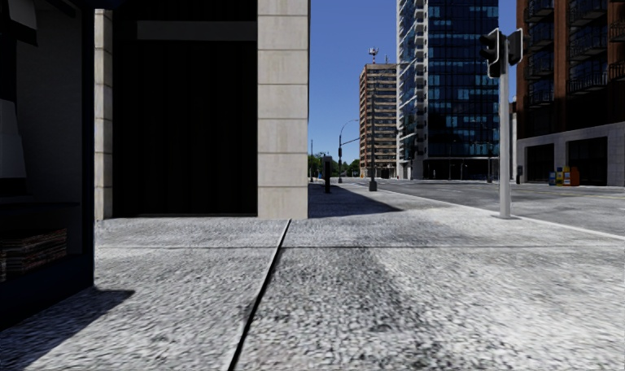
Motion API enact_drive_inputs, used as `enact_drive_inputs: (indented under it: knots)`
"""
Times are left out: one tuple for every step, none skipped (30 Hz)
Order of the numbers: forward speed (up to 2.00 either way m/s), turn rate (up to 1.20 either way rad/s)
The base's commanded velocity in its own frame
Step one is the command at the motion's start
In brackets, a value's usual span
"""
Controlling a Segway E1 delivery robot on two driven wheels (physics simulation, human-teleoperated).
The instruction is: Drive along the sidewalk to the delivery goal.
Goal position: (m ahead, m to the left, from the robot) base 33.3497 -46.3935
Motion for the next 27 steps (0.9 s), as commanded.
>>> enact_drive_inputs:
  knots:
    - [1.61,-0.16]
    - [1.61,-0.36]
    - [1.61,-0.51]
    - [1.61,-0.6]
    - [1.61,-0.7]
    - [1.61,-0.79]
    - [1.61,-0.79]
    - [1.61,-0.92]
    - [1.61,-1.01]
    - [1.61,-1.04]
    - [1.61,-1.04]
    - [1.61,-1.06]
    - [1.61,-1.06]
    - [1.61,-1.06]
    - [1.61,-1.06]
    - [1.61,-0.63]
    - [1.61,-0.12]
    - [1.61,-0.02]
    - [1.61,0.0]
    - [1.61,0.0]
    - [1.61,0.0]
    - [1.61,0.0]
    - [1.61,0.0]
    - [1.61,0.0]
    - [1.61,0.0]
    - [1.61,0.0]
    - [1.61,0.0]
